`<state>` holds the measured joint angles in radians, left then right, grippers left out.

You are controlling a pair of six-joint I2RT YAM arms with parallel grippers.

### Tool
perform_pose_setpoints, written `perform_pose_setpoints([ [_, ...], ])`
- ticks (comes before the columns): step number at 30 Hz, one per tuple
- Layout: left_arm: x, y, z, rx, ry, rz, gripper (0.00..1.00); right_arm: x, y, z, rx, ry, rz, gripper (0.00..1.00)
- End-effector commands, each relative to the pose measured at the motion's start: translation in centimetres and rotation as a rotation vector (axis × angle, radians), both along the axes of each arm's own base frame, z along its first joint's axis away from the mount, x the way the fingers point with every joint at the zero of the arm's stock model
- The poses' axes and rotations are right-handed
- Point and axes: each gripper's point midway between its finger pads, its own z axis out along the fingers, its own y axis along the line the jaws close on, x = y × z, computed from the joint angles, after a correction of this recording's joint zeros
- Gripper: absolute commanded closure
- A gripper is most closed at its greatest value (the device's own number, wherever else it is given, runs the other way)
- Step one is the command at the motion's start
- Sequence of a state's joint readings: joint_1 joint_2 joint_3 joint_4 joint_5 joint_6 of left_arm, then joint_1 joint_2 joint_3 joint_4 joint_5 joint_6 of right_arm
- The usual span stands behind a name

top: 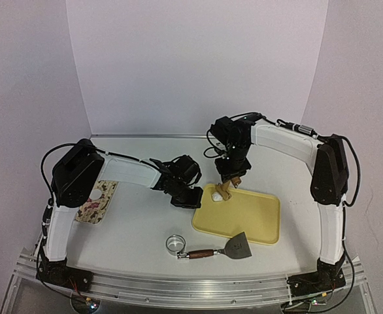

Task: Roll out the dumpling wrappers from the dough

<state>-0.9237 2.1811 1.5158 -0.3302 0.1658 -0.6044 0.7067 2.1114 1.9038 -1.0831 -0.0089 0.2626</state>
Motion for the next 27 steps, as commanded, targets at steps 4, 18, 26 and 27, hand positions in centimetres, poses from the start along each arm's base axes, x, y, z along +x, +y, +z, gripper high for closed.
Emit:
perform_pose_setpoints([
  [4, -0.7, -0.4, 1.7, -0.041, 0.002, -0.020, 1.00, -3.8, 3.6, -5.8, -0.010, 0.159, 0.019, 1.00],
  [18, -1.0, 1.6, 1.5, -0.004, -0.008, 0.031, 1.00, -1.8, -5.5, -3.7, -0.212, 0.100, -0.177, 1.00],
  [26, -1.0, 0.3, 1.8, -0.032, -0.007, -0.016, 1.00, -1.3, -4.2, 0.9, -0.065, 0.092, -0.163, 1.00],
  [27, -1.0, 0.3, 1.8, -0.036, -0.006, -0.020, 1.00, -1.5, -3.5, 1.8, -0.017, 0.098, -0.158, 1.00],
])
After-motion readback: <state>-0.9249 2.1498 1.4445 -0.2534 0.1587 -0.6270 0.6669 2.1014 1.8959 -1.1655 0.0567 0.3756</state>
